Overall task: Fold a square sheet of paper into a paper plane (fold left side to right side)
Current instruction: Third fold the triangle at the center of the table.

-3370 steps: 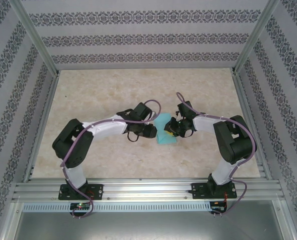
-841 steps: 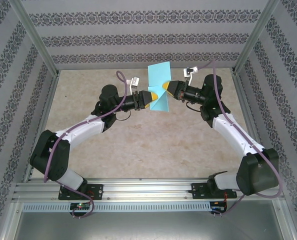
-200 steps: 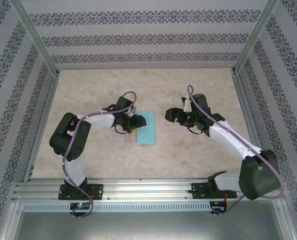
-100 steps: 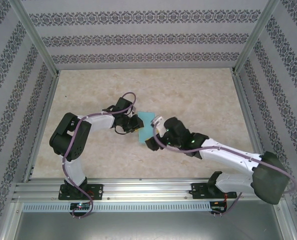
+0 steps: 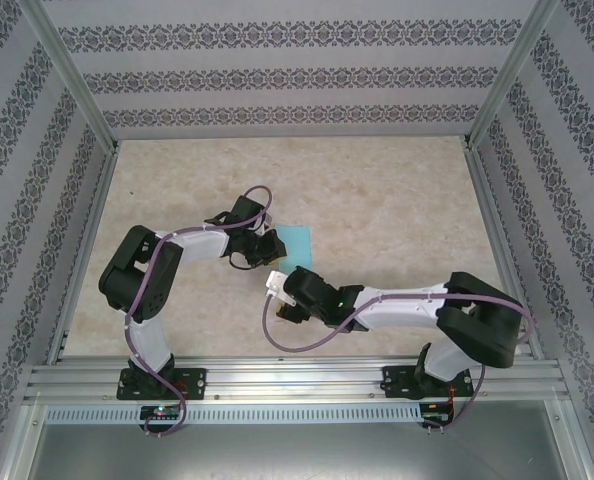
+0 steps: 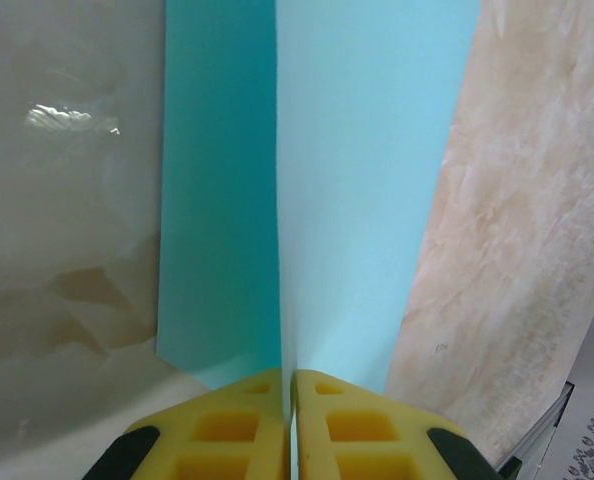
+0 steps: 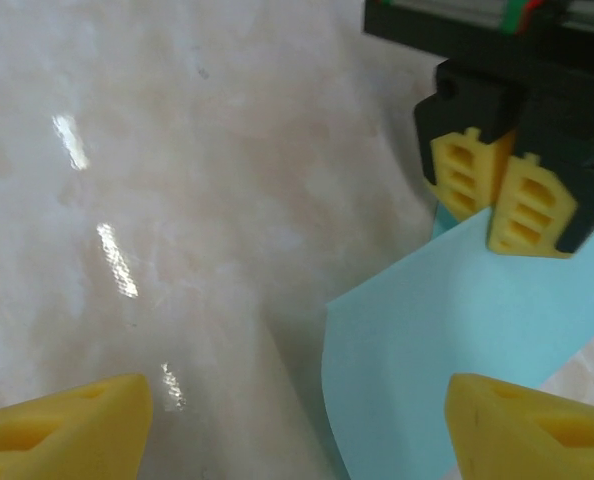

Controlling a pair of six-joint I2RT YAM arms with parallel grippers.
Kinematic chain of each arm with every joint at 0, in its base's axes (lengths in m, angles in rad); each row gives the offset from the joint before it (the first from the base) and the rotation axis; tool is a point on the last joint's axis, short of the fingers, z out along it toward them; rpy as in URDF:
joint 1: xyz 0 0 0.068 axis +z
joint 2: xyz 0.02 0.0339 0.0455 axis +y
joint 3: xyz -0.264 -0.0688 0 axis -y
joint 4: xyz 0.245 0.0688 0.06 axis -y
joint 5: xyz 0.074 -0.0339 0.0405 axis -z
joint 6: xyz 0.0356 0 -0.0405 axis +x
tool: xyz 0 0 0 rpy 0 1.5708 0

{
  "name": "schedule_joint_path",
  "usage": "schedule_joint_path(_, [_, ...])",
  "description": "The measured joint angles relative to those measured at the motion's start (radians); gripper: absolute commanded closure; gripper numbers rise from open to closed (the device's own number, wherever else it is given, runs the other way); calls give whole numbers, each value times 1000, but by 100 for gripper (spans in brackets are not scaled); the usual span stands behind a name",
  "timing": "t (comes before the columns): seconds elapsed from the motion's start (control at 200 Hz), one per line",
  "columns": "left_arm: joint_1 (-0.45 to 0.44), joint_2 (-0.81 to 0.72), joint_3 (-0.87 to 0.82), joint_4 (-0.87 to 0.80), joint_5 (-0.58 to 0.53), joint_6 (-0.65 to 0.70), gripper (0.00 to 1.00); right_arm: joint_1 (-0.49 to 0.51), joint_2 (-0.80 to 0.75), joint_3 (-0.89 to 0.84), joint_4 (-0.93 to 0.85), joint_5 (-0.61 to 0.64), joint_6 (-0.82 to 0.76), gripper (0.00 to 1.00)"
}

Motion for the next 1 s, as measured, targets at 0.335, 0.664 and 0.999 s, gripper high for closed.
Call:
schedule_joint_path(0.335, [0, 0, 0, 0, 0, 0, 90, 7, 117, 57, 77, 128, -80, 41])
schedule_joint_path(0.664, [0, 0, 0, 0, 0, 0, 89, 13, 119, 64, 76, 145, -90, 74])
schedule_joint_path(0.999, [0, 0, 0, -2, -2, 7, 69, 13, 113, 67, 47, 127, -75, 100])
